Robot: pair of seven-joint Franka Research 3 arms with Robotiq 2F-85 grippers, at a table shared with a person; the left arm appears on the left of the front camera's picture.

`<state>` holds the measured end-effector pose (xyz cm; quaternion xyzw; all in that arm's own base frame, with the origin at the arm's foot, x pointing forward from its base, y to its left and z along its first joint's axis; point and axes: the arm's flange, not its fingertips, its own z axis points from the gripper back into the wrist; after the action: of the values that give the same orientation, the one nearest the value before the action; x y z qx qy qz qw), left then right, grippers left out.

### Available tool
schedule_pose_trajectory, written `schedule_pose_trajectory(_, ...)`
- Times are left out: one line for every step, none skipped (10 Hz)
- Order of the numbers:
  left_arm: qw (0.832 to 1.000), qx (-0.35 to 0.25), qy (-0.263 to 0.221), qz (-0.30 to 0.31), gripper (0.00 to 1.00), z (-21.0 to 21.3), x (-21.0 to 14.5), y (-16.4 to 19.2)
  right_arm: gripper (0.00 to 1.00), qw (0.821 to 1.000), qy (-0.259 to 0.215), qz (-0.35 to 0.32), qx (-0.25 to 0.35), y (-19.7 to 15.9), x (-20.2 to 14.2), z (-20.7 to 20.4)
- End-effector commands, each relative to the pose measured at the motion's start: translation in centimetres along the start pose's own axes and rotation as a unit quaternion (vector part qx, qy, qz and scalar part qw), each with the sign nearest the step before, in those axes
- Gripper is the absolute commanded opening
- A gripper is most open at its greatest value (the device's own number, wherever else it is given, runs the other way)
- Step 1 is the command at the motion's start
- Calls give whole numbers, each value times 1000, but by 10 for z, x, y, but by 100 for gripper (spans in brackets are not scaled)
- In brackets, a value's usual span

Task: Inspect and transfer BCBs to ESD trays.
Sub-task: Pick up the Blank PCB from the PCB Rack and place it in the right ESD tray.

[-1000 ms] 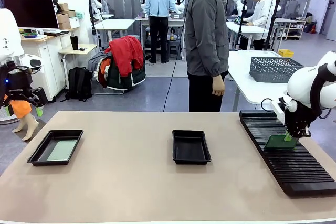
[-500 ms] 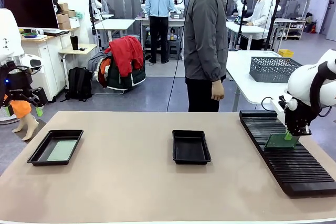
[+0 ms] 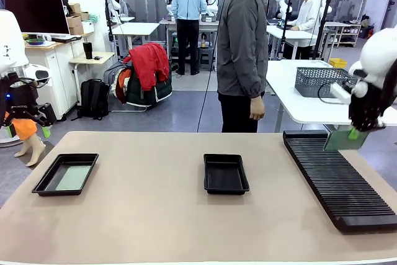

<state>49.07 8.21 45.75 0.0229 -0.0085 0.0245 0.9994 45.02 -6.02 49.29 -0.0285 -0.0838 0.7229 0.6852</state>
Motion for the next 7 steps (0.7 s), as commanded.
schedule_pose_trajectory(1000, -2, -1, -1, 100, -1, -1, 0, 0, 999, 11, 15, 29, -12, 6, 43)
schedule_pose_trajectory(1000, -2, -1, -1, 100, -1, -1, 0, 0, 999, 6, 21, 33, -15, 10, 74)
schedule_pose_trajectory(1000, -2, -1, -1, 100, -1, -1, 0, 0, 999, 3, 23, 39, -17, 12, 99)
schedule_pose_trajectory(1000, -2, -1, -1, 100, -1, -1, 0, 0, 999, 2, 22, 41, -17, 14, 123)
schedule_pose_trajectory(1000, -2, -1, -1, 100, -1, -1, 0, 0, 999, -1, 21, 39, -16, 17, 145)
schedule_pose_trajectory(1000, -2, -1, -1, 100, -1, -1, 0, 0, 999, -2, 20, 36, -15, 19, 163)
schedule_pose_trajectory(1000, -2, -1, -1, 100, -1, -1, 0, 0, 999, -5, 19, 35, -15, 21, 178)
